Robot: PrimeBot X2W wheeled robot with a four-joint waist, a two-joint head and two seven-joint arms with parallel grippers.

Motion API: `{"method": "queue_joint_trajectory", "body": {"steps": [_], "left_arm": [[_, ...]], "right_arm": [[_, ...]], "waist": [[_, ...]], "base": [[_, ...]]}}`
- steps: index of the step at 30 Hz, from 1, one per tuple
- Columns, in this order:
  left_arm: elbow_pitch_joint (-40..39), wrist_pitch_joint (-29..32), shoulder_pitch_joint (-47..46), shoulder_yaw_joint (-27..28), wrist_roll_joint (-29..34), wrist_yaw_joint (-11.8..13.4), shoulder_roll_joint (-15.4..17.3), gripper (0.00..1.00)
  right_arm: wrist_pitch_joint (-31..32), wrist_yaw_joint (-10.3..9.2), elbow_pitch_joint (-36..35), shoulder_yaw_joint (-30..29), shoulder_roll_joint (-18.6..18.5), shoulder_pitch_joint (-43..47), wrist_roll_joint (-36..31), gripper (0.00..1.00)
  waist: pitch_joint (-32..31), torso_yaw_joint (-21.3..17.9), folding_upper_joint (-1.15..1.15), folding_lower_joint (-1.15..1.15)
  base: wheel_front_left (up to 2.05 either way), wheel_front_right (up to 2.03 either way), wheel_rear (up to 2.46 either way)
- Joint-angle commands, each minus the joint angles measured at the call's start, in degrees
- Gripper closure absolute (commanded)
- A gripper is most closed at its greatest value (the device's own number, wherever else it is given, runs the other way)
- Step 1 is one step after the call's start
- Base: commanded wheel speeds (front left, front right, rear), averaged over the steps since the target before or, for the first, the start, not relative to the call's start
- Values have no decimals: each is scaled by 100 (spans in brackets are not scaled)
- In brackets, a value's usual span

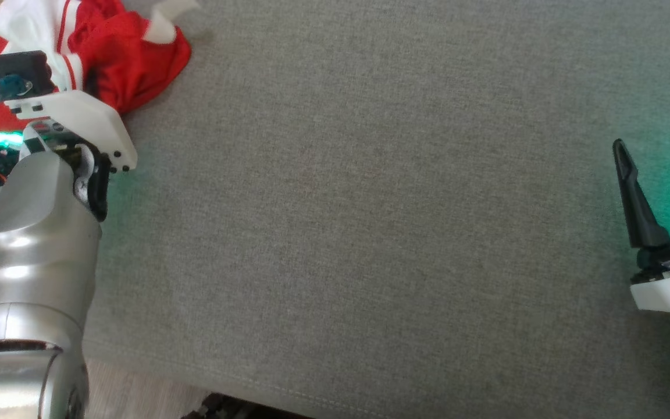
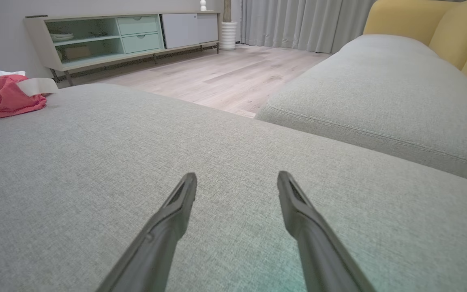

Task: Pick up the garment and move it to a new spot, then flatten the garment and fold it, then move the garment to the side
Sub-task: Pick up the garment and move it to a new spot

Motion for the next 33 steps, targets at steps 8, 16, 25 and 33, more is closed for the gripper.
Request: {"method": "queue_joint_trajectory", "body": {"steps": [8, 16, 25, 33], "left_arm": [[-280, -654, -601, -269, 188, -291, 359, 100], [-1082, -744, -1046, -913, 72, -440, 126, 100], [-2585, -127, -841, -1859, -983, -444, 109, 100], [-3463, 317, -386, -2263, -1527, -444, 80, 100]], "right_arm": [[-412, -4, 356, 335, 378, -125, -4, 0], [-747, -4, 1060, 554, 1077, 87, 172, 0], [-781, -4, 1118, 588, 1543, 340, 218, 0], [-782, -4, 1033, 576, 1627, 414, 210, 0]], "waist": [[-867, -236, 0, -1], [-2170, -908, 0, -1], [-2979, -2081, 0, -1], [-3009, -2899, 0, -1]], "base": [[0, 0, 0], [0, 0, 0], [0, 0, 0], [0, 0, 0]]}}
